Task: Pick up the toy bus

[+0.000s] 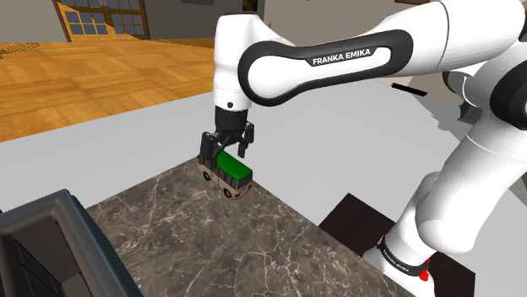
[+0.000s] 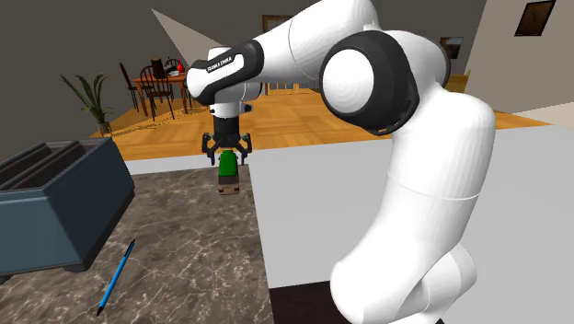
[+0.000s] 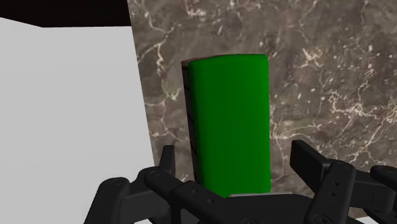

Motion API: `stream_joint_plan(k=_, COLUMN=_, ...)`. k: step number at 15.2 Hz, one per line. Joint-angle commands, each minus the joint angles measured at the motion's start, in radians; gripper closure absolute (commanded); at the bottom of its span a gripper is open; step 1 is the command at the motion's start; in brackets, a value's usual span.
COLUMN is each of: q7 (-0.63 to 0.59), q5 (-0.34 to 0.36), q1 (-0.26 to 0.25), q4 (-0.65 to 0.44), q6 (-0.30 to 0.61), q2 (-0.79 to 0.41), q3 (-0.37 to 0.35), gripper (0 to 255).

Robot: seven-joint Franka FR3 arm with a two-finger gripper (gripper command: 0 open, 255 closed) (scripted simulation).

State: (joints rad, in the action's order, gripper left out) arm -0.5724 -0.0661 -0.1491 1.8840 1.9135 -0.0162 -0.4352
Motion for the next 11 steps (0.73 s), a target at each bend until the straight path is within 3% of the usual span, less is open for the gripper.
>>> stream_joint_plan(k=1, q7=-0.004, q5=0.004, q1=-0.002, q4=0.016, q6=0.026, q2=-0.01, q3=-0.002, gripper=0)
stream_joint_plan(k=6, q7=-0.004, q5=0.008, q1=-0.003, q4=0.053, q6=0.072, q2=-0.021, q3=-0.003, gripper=0)
stream_joint_plan(k=7, q7=-0.005, q5=0.008, q1=-0.003, q4=0.049, q6=0.07, q2=-0.022, q3=-0.003, gripper=255)
stream_joint_plan(k=11, q7=-0.005, q5=0.009, q1=-0.003, q4=0.048, q6=0.07, q2=-0.024, q3=-0.003, gripper=255)
